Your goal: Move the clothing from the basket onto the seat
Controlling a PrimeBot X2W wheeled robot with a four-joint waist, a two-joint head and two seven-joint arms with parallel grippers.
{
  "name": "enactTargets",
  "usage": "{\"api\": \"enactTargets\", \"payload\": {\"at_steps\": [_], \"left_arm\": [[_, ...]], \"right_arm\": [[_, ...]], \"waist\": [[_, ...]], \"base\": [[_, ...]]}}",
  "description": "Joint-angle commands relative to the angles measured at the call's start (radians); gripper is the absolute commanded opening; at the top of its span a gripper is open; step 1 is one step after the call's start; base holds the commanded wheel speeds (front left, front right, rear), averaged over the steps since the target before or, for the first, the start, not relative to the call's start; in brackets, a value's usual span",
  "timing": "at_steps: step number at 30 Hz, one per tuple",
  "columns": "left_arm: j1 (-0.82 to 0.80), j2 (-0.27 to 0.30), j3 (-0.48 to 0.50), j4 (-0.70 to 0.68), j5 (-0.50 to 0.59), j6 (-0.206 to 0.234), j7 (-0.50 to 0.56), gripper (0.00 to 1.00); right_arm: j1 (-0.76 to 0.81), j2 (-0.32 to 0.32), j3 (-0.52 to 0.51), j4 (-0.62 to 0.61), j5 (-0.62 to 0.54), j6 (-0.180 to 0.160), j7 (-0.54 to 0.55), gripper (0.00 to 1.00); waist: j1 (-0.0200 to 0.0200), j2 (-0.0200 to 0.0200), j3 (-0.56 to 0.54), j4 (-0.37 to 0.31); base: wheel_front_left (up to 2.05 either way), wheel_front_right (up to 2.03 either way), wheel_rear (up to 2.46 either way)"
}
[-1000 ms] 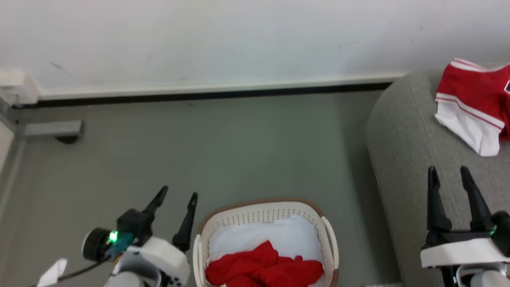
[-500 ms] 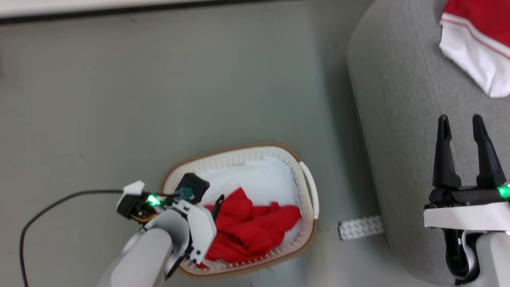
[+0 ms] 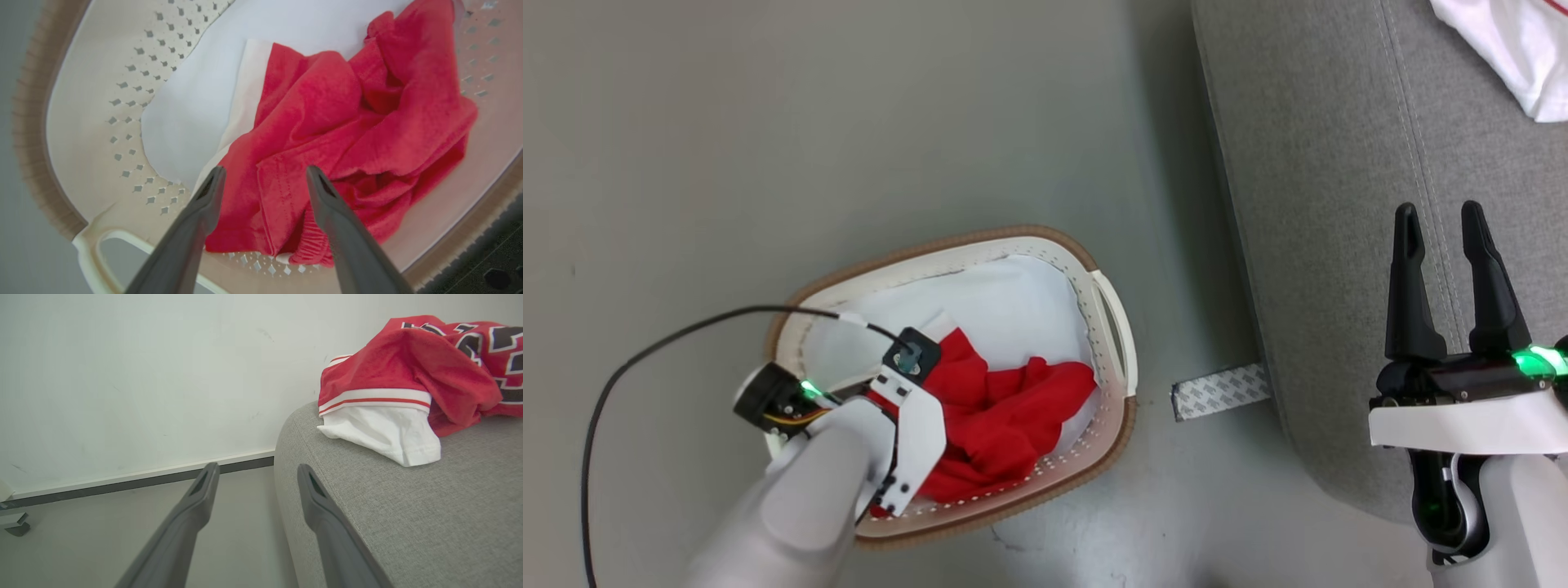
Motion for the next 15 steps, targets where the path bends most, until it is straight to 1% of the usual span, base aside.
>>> {"api": "enactTargets", "payload": {"at_steps": [1, 5, 11, 15], "left_arm": [[-0.028, 0.005, -0.01, 0.03, 0.014, 0.006, 0.023, 1.0], [-0.06, 0.015, -0.035, 0.08, 0.042, 0.016, 0.062, 1.0], [-0.087, 0.023, -0.056, 0.118, 0.057, 0.015, 0.09, 1.0], [-0.11, 0.051, -0.076, 0.142, 0.068, 0.015, 0.104, 1.0]], "right_arm": [[-0.02, -0.001, 0.007, -0.011, 0.015, -0.002, 0.001, 1.0], [-0.034, -0.001, 0.019, -0.02, 0.038, -0.002, 0.001, 1.0], [-0.041, -0.001, 0.034, -0.024, 0.068, -0.002, 0.001, 1.0], [-0.059, -0.001, 0.056, -0.039, 0.11, -0.002, 0.001, 1.0]], "waist": [[-0.0003, 0.0, 0.023, -0.016], [-0.0003, 0.0, 0.055, -0.032], [-0.0003, 0.0, 0.092, -0.056], [-0.0003, 0.0, 0.142, -0.088]], "base": [[0.0, 0.0, 0.0], [0.0, 0.0, 0.0], [0.0, 0.0, 0.0], [0.0, 0.0, 0.0]]}}
